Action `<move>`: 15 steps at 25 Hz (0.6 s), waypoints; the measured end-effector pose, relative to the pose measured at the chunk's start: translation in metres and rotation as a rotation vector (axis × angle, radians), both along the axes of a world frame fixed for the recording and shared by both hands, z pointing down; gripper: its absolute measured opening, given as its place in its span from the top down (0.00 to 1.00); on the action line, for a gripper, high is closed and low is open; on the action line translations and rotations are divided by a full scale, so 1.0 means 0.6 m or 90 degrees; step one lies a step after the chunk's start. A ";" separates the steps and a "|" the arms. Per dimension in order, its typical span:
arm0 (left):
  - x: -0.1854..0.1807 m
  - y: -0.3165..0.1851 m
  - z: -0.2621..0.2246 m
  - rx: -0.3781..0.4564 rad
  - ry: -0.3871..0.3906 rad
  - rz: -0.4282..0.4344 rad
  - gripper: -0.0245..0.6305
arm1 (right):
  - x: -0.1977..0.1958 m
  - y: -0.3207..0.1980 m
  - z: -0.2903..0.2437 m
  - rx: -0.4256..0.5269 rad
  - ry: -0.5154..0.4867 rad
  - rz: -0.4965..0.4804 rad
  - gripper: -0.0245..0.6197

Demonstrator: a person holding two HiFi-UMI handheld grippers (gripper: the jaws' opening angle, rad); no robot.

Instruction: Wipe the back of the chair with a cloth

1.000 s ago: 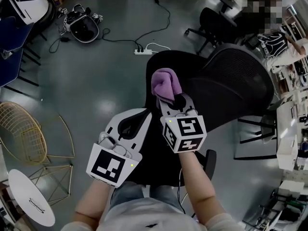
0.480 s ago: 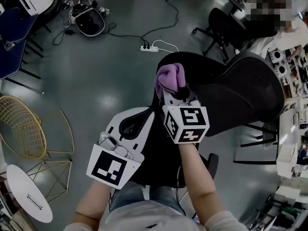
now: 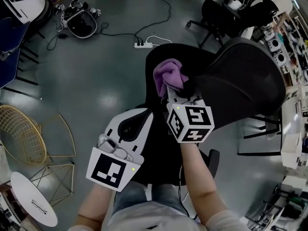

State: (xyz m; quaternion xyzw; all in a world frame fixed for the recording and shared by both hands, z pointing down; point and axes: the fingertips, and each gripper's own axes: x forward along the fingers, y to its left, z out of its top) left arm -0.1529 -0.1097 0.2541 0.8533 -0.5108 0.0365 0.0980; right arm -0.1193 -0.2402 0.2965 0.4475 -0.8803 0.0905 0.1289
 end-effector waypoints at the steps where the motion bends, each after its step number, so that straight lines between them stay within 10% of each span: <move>1: 0.007 0.000 0.001 0.000 -0.001 0.003 0.94 | 0.009 -0.001 0.000 0.002 0.002 0.003 0.81; 15: 0.098 -0.001 0.001 0.000 -0.009 0.036 0.94 | 0.151 -0.020 0.012 -0.015 -0.008 0.082 0.81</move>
